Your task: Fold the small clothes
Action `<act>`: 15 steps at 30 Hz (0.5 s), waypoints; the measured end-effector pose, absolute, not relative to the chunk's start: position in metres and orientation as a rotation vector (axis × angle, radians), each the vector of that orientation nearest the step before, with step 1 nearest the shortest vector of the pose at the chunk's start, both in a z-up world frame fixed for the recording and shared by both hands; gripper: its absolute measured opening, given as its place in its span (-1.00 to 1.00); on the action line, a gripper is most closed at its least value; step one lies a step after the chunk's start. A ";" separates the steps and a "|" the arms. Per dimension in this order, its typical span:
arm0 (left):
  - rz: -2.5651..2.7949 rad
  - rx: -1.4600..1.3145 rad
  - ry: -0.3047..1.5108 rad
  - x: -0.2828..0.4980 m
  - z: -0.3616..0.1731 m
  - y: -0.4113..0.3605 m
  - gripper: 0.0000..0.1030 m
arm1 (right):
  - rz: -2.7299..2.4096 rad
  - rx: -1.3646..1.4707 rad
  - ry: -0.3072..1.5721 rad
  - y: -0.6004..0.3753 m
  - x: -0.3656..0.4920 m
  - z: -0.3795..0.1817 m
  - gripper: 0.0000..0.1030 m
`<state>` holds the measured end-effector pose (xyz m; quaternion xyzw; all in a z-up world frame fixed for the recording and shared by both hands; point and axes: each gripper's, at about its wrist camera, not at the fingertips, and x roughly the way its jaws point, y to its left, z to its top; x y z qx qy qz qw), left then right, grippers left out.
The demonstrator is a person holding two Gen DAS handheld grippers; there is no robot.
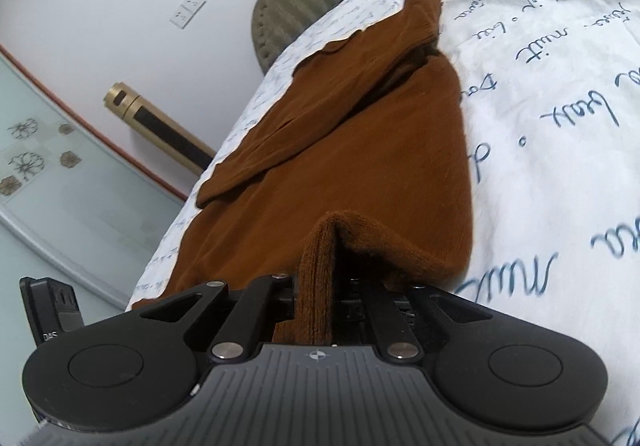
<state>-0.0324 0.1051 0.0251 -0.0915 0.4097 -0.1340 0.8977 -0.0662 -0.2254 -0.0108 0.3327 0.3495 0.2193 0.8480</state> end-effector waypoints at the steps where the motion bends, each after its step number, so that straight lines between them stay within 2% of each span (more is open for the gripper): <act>1: -0.285 -0.209 0.855 -0.029 0.025 0.109 -0.71 | 0.453 0.700 0.739 -0.226 -0.064 -0.011 -0.86; 15: -0.322 -0.299 0.866 0.001 0.035 0.150 -0.71 | 0.446 0.735 0.665 -0.225 -0.033 0.002 -0.84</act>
